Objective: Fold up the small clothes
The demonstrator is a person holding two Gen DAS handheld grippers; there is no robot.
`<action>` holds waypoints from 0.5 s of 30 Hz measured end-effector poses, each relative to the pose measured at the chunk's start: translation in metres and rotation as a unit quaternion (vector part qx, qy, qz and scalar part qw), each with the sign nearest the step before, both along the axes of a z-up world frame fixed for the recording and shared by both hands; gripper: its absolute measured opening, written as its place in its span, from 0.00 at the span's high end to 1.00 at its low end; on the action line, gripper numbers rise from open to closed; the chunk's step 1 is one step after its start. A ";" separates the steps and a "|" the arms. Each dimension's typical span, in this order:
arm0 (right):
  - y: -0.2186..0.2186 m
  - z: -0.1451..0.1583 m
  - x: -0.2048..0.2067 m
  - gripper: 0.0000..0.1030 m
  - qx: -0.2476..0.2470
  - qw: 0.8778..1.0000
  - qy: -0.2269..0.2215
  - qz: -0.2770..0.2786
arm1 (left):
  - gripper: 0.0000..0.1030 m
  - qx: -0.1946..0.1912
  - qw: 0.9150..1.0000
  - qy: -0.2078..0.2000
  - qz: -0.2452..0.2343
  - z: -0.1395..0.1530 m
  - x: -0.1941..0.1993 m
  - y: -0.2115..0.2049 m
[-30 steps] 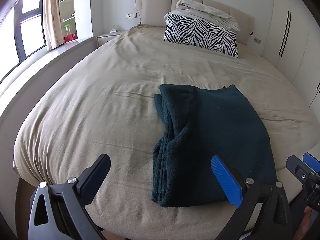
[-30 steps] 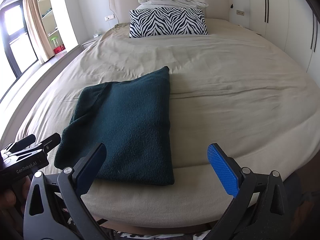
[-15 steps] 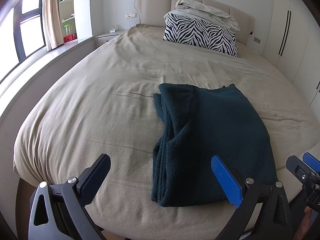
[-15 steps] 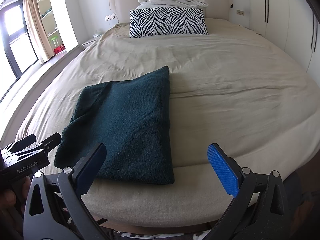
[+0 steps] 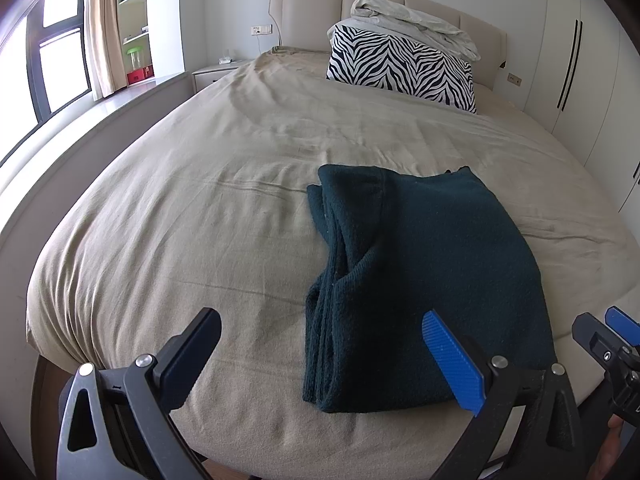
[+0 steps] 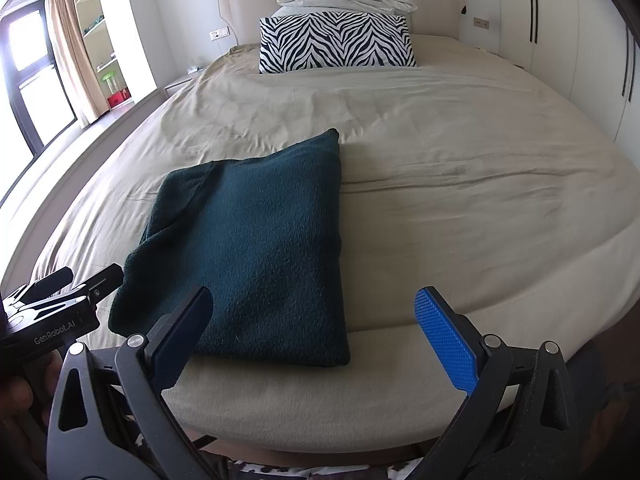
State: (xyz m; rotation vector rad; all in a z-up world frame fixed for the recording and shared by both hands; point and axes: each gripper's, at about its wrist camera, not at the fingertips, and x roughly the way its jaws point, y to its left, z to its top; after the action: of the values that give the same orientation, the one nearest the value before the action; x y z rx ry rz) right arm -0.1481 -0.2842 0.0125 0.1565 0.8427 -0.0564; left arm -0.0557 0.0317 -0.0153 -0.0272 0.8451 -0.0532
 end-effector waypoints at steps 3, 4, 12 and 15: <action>-0.001 0.000 -0.001 0.00 0.000 1.000 0.000 0.001 | 0.00 -0.001 1.000 0.000 0.000 0.000 0.000 0.000; -0.001 -0.001 -0.001 0.00 0.000 1.000 0.000 0.002 | 0.00 0.000 1.000 -0.001 0.000 0.000 0.000 0.000; -0.001 -0.001 -0.003 0.00 0.003 1.000 0.002 0.004 | 0.00 0.001 1.000 0.000 0.001 -0.001 0.000 0.000; -0.002 -0.001 -0.005 0.00 0.004 1.000 0.004 0.004 | 0.00 0.003 1.000 -0.003 0.001 -0.002 -0.001 -0.001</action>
State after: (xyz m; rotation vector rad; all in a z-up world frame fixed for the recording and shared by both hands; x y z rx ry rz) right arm -0.1529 -0.2865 0.0114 0.1613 0.8508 -0.0456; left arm -0.0568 0.0308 -0.0170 -0.0218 0.8385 -0.0484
